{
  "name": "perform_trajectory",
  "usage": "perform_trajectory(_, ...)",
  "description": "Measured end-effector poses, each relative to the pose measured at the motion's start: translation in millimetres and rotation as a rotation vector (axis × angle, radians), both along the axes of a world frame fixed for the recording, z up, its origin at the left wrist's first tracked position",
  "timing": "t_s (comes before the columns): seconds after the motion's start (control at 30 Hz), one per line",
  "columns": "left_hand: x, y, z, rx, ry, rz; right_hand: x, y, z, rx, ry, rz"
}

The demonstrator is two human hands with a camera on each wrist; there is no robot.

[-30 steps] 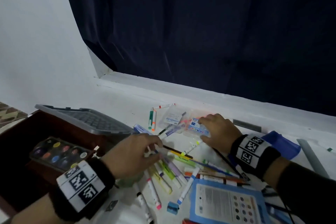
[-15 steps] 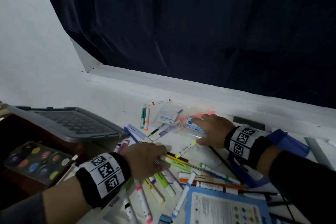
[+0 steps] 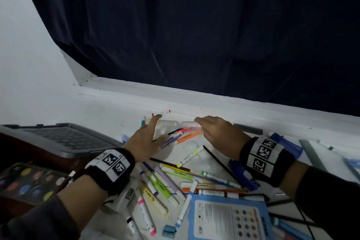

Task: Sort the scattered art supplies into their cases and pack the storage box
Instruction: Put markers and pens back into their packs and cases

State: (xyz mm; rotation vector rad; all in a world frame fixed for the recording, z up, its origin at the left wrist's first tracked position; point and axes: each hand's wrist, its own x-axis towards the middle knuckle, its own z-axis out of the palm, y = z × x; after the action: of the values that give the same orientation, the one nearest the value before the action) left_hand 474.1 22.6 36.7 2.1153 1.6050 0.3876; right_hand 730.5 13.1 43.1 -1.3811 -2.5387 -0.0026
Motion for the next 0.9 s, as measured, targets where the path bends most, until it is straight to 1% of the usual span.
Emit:
perform_trajectory(0.1,-0.8,0.5,3.1,0.062,-0.089,0.049,3.9,-12.7,0.8,0.049,0.177,-0.019)
perform_trajectory(0.23,2.3,-14.5,31.0,0.237,-0.362,0.096,8.9,-43.9,21.3,0.229,0.324,-0.123)
perform_trajectory(0.3,3.2,-28.6,48.8,0.262,-0.484,0.107,14.7,-63.2,38.4,0.325,0.373,-0.191)
perform_trajectory(0.37,4.3,-46.6,63.7,0.252,-0.586,0.117,23.2,-83.1,53.9,0.373,0.498,-0.213)
perform_trajectory(0.47,10.2,-82.0,81.4,0.141,-0.728,0.065,34.6,-120.5,73.4,0.255,0.782,-0.307)
perform_trajectory(0.53,17.0,-110.1,90.9,0.048,-0.795,-0.019,43.5,-146.7,77.8,0.162,0.894,-0.382)
perform_trajectory(0.6,26.3,-141.8,97.0,-0.024,-0.832,-0.094,54.0,-171.1,76.4,0.13,0.919,-0.411)
perform_trajectory(0.67,40.3,-173.6,96.1,-0.121,-0.877,-0.136,66.4,-194.2,70.8,0.115,0.899,-0.412)
perform_trajectory(0.77,63.5,-218.6,85.8,-0.254,-0.965,-0.114,86.3,-230.2,53.9,0.034,0.861,-0.414)
perform_trajectory(0.83,77.7,-240.5,70.1,-0.312,-0.94,-0.129,101.8,-255.1,37.5,-0.044,0.878,-0.478)
perform_trajectory(0.9,90.6,-254.0,49.9,-0.383,-0.908,-0.108,117.8,-282.3,22.0,-0.145,0.902,-0.567)
